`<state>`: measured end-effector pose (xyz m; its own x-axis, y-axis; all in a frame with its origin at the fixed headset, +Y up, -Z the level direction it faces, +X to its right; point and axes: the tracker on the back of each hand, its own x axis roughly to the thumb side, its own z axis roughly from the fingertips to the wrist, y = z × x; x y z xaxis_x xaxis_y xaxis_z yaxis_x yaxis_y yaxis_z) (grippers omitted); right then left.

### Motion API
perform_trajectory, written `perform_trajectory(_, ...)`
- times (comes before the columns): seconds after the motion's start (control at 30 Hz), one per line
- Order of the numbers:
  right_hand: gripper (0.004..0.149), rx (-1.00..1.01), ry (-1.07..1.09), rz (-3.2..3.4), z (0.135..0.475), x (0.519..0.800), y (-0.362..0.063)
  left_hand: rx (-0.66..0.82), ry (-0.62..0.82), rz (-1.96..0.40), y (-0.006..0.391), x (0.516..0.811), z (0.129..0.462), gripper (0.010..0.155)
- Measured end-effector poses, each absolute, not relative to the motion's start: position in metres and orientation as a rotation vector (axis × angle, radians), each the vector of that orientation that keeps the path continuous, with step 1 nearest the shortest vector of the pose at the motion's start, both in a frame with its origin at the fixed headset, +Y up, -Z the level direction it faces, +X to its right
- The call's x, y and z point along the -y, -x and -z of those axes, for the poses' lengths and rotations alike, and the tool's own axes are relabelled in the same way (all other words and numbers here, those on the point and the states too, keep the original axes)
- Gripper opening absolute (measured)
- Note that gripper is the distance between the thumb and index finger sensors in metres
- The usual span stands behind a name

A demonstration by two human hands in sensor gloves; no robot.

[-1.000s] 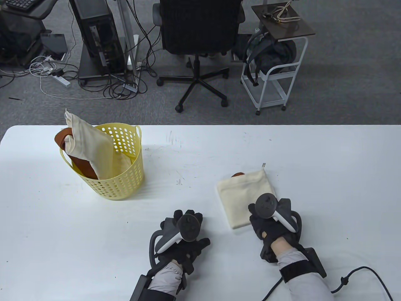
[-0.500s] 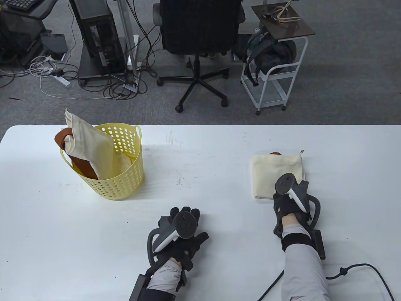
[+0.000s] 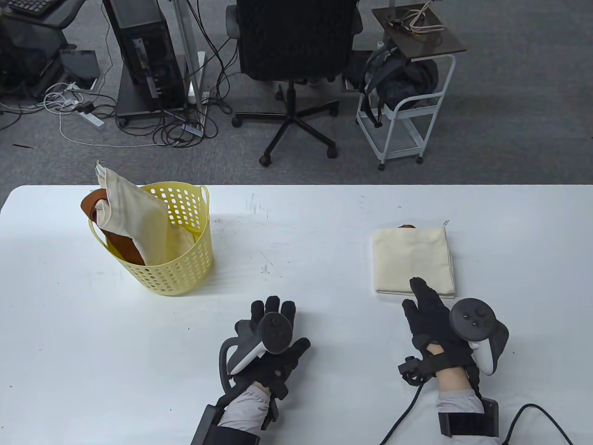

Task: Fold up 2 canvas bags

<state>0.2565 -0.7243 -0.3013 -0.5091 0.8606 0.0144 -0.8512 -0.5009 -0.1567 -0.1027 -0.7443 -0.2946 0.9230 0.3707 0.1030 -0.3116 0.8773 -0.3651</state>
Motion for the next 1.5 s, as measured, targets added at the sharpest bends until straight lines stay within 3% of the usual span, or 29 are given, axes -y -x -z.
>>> perform_trajectory(0.07,0.059,-0.002,0.024,-2.074,0.304,0.725,-0.264,0.155,0.353,-0.373,0.107,0.745,0.296,0.083)
perform_trajectory(0.23,0.058,0.027,0.027,-2.044,0.304,0.726,-0.264,0.142,0.298,-0.5,0.112,0.732,0.296,0.084)
perform_trajectory(0.43,0.058,0.017,-0.002,-2.003,0.303,0.725,-0.257,0.119,0.018,-0.659,0.133,0.687,0.287,0.084)
perform_trajectory(0.6,0.058,-0.008,-0.012,-1.95,0.304,0.726,-0.257,-0.056,-0.212,-0.852,0.173,0.65,0.293,0.092)
perform_trajectory(0.83,0.058,-0.017,-0.028,-1.946,0.305,0.725,-0.253,-0.391,-0.214,-0.718,0.241,0.603,0.317,0.097)
perform_trajectory(1.03,0.059,-0.021,-0.022,-1.931,0.306,0.725,-0.253,-0.629,-0.182,-0.741,0.291,0.586,0.338,0.098)
perform_trajectory(1.23,0.059,-0.03,-0.022,-1.908,0.309,0.724,-0.253,-0.674,-0.127,-0.887,0.315,0.588,0.352,0.086)
perform_trajectory(1.5,0.059,-0.037,-0.03,-1.913,0.308,0.726,-0.25,-0.606,-0.291,-0.846,0.311,0.592,0.344,0.062)
